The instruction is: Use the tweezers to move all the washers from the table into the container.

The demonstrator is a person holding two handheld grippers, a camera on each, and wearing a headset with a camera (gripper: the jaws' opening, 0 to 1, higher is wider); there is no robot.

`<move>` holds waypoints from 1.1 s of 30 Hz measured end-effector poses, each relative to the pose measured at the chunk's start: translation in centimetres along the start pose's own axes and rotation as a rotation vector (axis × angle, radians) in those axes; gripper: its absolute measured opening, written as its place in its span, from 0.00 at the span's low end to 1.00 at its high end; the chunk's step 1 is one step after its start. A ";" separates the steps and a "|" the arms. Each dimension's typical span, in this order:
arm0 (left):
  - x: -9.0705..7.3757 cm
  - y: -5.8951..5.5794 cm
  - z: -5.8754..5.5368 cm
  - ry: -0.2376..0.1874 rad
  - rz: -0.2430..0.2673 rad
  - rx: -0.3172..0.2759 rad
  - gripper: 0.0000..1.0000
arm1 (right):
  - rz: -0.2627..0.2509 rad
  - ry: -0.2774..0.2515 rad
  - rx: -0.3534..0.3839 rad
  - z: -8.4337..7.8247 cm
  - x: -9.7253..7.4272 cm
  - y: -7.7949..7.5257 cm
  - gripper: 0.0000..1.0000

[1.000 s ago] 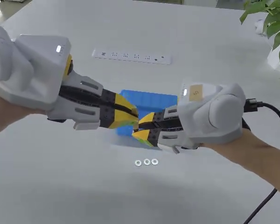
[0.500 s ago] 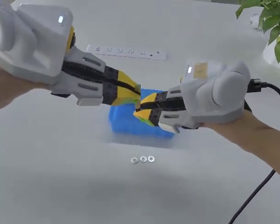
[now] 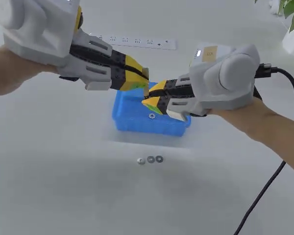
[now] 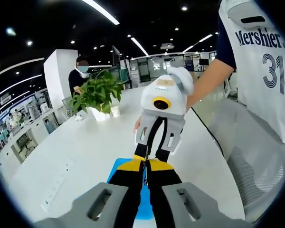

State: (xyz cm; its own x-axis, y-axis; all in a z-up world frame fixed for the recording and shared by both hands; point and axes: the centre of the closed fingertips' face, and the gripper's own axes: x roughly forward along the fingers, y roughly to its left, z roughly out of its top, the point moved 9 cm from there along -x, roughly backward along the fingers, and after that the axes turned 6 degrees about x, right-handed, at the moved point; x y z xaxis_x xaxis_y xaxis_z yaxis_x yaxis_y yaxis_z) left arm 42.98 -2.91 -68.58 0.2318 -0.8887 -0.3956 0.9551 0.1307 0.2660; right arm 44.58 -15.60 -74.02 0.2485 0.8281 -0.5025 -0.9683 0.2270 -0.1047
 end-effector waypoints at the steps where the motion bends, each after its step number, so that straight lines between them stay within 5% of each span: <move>1: 0.1 0.1 -0.1 0.002 0.000 0.000 0.07 | 0.000 0.001 0.001 -0.1 0.1 -0.1 0.10; 11: 1.6 1.2 -2.4 0.007 -0.006 -0.059 0.07 | 0.000 0.043 0.020 -1.9 1.1 -1.3 0.10; 33: 3.8 1.8 -5.3 0.032 -0.011 -0.124 0.07 | 0.008 0.118 0.108 -4.8 2.8 -2.3 0.10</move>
State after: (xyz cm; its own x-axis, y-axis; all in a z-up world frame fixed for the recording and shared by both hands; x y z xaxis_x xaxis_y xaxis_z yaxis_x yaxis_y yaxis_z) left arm 46.53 -3.75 -74.25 0.2254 -0.8762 -0.4259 0.9725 0.1765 0.1516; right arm 47.39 -16.27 -79.24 0.2296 0.7657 -0.6009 -0.9601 0.2795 -0.0108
